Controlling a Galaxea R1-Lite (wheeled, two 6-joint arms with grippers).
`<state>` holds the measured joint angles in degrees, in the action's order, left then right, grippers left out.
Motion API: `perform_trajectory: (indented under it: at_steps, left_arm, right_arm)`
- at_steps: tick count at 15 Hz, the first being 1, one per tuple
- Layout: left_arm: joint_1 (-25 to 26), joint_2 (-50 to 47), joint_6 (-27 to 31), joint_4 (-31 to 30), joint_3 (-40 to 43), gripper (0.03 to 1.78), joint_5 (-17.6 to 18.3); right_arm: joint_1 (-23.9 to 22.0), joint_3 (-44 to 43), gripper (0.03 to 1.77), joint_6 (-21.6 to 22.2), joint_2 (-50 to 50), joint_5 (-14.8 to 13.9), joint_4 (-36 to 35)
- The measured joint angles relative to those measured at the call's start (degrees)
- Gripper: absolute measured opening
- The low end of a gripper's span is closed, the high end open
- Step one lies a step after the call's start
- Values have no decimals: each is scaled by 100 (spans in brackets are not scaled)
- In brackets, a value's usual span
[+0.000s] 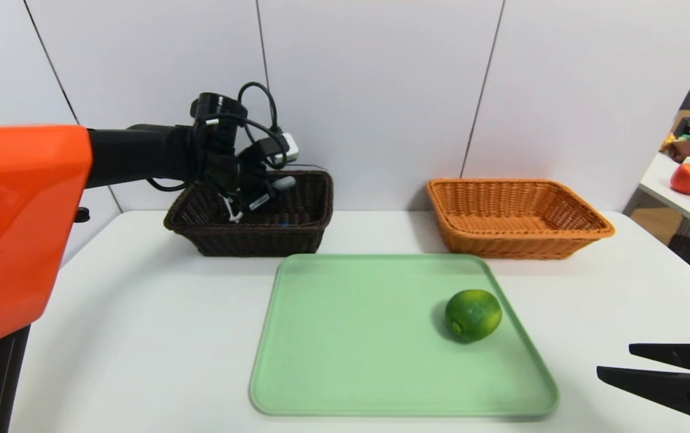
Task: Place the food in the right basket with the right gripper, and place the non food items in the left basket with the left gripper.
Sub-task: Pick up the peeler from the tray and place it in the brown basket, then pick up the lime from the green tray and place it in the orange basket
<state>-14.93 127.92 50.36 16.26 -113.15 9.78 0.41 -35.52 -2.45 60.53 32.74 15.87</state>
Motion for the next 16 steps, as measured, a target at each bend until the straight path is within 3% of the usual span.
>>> perform_trajectory:
  at_steps: [4,8,11,16]
  left_arm:
    - [0,-29,-45,7,-5,30,0]
    - [-6,-40,-166,0,-5,84,0]
    - [-16,-112,-400,-15,-5,111,2]
    - [-143,-606,-1764,-41,1,140,4]
  right_arm:
    - [0,2,171,48,-44,0,-5]
    - [0,2,171,59,-89,0,-6]
    - [0,2,171,56,-110,0,-6]
    - [0,-35,171,48,-116,7,-30]
